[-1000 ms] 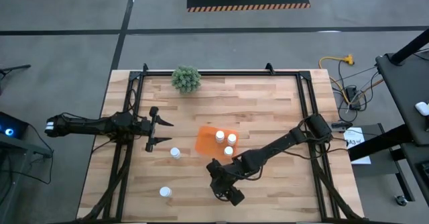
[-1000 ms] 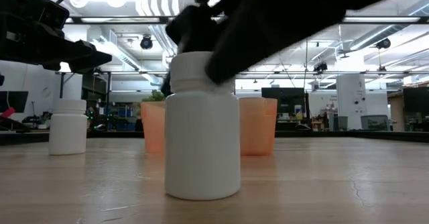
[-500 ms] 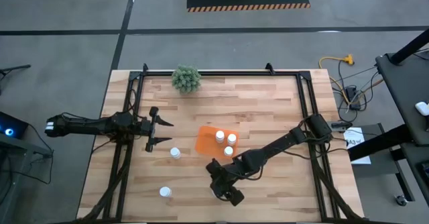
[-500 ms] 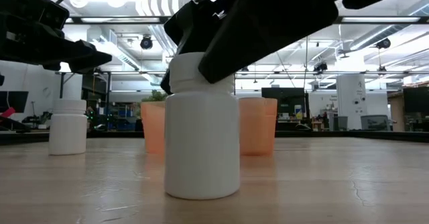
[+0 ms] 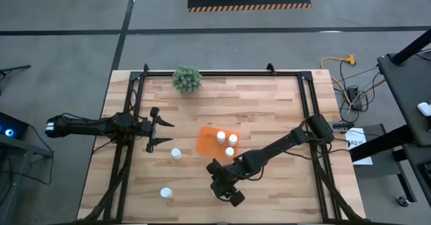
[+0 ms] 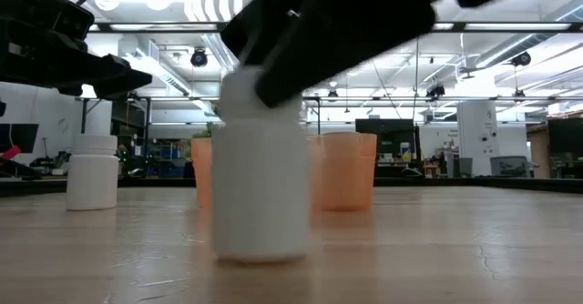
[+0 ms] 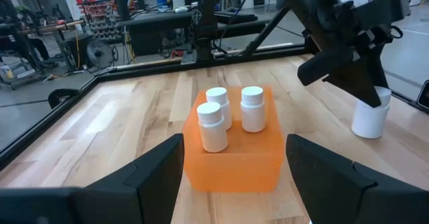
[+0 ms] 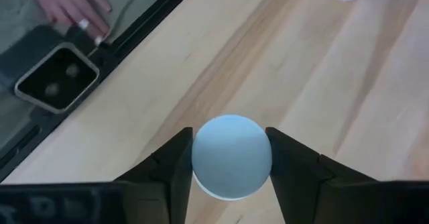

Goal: Pick and place pill bottles into a basket
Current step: Put the right pill bottle into the bin

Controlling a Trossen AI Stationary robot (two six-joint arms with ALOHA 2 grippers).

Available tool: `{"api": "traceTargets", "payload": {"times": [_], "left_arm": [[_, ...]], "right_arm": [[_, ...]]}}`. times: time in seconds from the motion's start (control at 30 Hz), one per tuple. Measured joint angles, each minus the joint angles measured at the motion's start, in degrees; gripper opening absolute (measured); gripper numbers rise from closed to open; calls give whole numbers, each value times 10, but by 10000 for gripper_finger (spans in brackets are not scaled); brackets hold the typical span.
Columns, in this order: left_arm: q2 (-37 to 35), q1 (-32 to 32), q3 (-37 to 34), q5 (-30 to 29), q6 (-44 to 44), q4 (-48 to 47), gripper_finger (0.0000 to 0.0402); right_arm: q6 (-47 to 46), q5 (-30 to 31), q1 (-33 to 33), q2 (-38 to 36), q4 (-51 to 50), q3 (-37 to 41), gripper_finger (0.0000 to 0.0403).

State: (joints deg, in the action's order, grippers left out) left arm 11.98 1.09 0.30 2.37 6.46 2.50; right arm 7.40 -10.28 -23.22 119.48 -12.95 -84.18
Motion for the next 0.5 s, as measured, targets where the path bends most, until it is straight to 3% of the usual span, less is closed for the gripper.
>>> {"api": "traceTargets", "payload": {"times": [0.3, 0.5], "left_arm": [[0, 0, 0, 0, 0, 0, 245], [0, 0, 0, 0, 0, 0, 245]], "right_arm": [[-32, 6, 24, 0, -49, -58, 153], [-47, 64, 41, 0, -129, -101, 152]]}}
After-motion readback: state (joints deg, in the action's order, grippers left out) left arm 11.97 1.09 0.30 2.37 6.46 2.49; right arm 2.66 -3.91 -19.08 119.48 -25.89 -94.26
